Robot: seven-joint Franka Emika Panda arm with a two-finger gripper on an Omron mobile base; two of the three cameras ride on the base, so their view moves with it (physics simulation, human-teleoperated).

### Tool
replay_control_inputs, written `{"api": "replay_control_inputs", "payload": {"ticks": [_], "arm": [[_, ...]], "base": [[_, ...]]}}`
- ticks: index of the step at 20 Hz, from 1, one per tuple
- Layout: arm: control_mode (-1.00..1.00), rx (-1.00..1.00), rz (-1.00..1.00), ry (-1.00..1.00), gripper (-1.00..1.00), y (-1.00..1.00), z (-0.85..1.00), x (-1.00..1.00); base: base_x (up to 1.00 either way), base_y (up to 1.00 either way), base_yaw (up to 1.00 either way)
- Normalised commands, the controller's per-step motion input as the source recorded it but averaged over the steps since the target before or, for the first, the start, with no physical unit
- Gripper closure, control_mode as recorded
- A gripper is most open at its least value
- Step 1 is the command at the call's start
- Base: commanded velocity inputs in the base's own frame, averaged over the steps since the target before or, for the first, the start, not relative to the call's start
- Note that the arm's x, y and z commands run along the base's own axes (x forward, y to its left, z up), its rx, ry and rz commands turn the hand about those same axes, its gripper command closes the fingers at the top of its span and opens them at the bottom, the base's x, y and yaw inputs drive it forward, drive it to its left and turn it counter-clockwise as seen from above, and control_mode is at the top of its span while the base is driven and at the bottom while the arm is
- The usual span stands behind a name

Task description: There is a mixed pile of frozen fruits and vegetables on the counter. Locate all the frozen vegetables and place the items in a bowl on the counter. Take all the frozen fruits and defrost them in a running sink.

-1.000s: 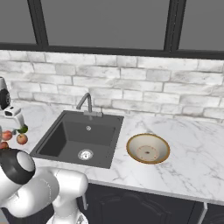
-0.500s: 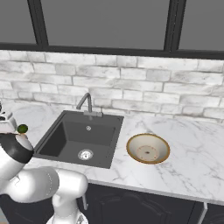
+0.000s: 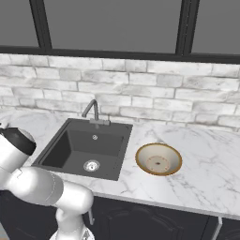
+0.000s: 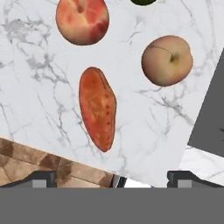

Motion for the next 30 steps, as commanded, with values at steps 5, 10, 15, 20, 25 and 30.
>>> {"api": "replay_control_inputs", "payload": {"ticks": [5,10,15,20,25,30], "arm": [[-1.00,0.00,-0.01,-0.12,-1.00,0.22,-0.22,0.36],[-1.00,0.00,-0.03,-0.06,-1.00,0.19,-0.26,0.30],[-1.00,0.00,-0.14,0.08,-1.00,0.09,-0.28,-0.10],[-1.00,0.00,-0.09,0.08,-1.00,-0.01,-0.22,-0.07],[-1.00,0.00,-0.02,0.02,-1.00,-0.11,-0.12,0.02],[-1.00,0.00,0.00,0.04,-1.00,0.00,-0.13,0.00]], "base": [[0.00,0.00,0.00],[0.00,0.00,0.00],[0.00,0.00,0.00],[0.00,0.00,0.00],[0.00,0.00,0.00],[0.00,0.00,0.00]]}}
